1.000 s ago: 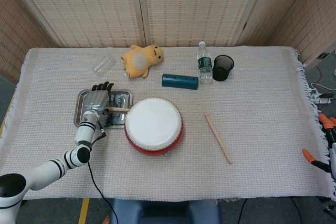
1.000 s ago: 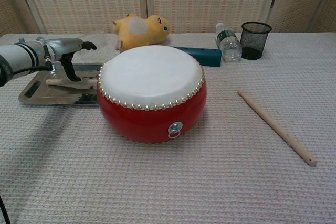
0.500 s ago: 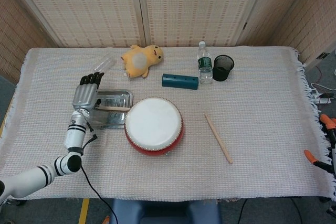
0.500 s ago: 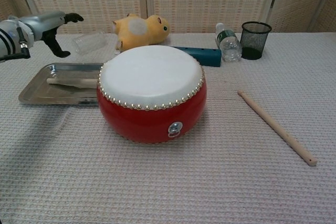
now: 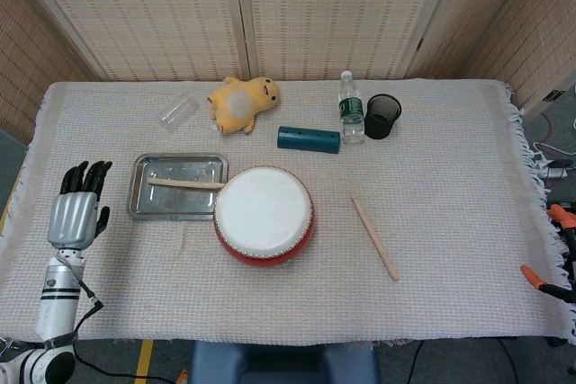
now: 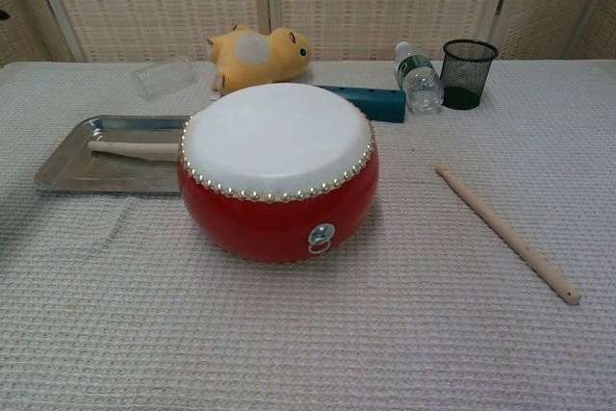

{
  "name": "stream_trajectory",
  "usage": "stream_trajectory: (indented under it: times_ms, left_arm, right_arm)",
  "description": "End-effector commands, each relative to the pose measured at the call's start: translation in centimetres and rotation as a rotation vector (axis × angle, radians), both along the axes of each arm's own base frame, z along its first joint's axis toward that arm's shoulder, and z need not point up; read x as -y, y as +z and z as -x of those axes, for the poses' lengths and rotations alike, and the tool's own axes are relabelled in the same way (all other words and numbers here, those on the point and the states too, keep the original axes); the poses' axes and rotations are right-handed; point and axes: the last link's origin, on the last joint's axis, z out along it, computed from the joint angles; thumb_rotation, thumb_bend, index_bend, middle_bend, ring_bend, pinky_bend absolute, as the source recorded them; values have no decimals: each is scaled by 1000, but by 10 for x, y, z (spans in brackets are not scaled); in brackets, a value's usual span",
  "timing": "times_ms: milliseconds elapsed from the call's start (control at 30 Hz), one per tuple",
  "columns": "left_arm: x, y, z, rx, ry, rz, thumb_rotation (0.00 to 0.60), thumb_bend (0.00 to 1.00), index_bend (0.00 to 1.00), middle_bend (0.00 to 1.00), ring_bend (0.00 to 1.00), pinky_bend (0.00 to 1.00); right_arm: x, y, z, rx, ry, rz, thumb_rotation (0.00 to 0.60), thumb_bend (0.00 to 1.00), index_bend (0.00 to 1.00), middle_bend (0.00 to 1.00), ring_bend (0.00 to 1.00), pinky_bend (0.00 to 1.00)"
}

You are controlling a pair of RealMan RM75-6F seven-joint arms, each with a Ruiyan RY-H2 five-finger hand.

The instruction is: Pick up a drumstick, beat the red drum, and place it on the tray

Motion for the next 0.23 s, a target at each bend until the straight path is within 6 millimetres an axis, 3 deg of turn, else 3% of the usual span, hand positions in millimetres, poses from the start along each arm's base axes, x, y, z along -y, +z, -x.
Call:
stream_trajectory:
  times_ms: [33,233]
  left_arm:
    - [38,9,14,-22,25,-3,600,396,104,88,0,76]
    - [72,18,22,-1,68,-19,600,399,108,88,0,76]
  right_arm:
    - [-1,-4,1,5,-1,-6,600,194,12,134,0,22]
    - [1,-10,-2,12,28,-17,600,194,8,131,0,18]
